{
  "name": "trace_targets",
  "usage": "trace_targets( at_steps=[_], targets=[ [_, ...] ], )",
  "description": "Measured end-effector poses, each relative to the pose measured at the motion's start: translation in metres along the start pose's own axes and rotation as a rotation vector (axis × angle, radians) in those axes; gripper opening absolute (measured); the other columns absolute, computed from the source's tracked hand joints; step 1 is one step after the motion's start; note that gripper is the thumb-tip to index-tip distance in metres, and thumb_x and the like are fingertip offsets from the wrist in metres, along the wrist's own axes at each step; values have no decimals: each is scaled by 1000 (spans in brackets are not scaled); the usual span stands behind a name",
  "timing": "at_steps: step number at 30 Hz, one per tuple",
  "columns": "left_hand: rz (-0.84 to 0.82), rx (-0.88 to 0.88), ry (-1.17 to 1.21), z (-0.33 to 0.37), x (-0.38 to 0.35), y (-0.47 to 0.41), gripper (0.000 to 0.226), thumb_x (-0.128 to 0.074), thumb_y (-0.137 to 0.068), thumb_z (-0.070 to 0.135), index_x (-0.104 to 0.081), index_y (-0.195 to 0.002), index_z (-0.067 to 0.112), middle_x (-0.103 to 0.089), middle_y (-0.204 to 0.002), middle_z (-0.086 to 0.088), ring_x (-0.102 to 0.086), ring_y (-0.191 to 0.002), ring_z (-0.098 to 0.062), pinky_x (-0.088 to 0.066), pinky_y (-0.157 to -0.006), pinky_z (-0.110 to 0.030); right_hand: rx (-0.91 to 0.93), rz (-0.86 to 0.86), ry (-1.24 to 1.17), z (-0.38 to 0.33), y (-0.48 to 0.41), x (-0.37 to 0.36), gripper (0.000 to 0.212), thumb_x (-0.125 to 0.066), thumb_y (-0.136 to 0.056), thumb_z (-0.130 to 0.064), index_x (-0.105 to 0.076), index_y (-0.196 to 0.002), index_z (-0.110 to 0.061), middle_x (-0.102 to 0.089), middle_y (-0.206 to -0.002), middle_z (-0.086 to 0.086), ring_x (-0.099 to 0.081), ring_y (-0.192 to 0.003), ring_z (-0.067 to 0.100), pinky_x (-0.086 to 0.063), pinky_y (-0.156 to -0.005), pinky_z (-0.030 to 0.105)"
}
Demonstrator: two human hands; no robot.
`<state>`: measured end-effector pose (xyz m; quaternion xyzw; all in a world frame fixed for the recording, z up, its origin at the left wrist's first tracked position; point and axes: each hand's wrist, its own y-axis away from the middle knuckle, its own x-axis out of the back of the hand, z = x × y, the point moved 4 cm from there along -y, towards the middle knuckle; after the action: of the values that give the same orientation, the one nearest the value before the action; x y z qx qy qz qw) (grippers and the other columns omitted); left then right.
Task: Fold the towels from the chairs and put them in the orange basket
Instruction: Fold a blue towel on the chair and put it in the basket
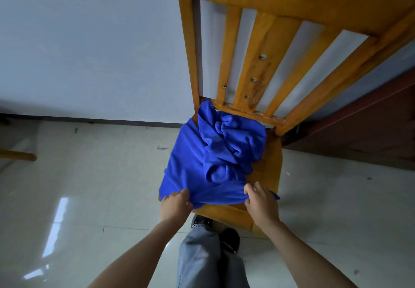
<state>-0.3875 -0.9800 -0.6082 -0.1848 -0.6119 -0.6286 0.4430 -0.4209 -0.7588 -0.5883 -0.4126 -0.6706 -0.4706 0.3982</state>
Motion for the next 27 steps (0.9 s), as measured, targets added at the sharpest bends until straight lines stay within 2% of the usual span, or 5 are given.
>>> trace_targets(
  at_steps=[5,9,11,24,27],
  targets=[
    [72,-41,21,7,37,34,30,-37,-79,25,-54,-98,8,-64,-100,-9,-53,-89,-31,-30,-67,-28,-10,27,3,-3,22,42,47,-91,-28,-9,-57,-59,-20,-55,-58,-4,-57,-51,13,-26,-46,14],
    [153,-74,108,8,71,55,49,-27,-63,28,-55,-97,7,-63,-96,-11,-55,-89,-32,-32,-64,-30,-5,5,-52,-9,36,80,17,-65,-82,-13,-61,-98,-14,-59,-100,0,-56,-96,16,-31,-67,18],
    [197,-89,156,11,92,66,41,-32,-70,28,-57,-97,8,-63,-94,-11,-56,-89,-32,-39,-67,-32,11,3,-74,-12,40,100,17,-55,-88,-13,-58,-105,-14,-55,-108,-1,-51,-104,15,-28,-71,18],
    [412,-333,558,28,250,119,23,-45,-90,1,-65,-100,6,-63,-95,-7,-57,-90,-25,-44,-81,-32,158,107,-205,-58,37,289,17,-56,-85,-6,-47,-84,-21,-47,-91,-7,-50,-85,12,-37,-64,13],
    [413,-346,711,24,285,131,24,-43,-92,1,-64,-92,12,-64,-90,-4,-57,-85,-22,-42,-76,-27,189,127,-249,-79,41,335,19,-56,-84,-5,-48,-79,-22,-49,-81,-9,-56,-78,19,-45,-68,28]
  ],
)
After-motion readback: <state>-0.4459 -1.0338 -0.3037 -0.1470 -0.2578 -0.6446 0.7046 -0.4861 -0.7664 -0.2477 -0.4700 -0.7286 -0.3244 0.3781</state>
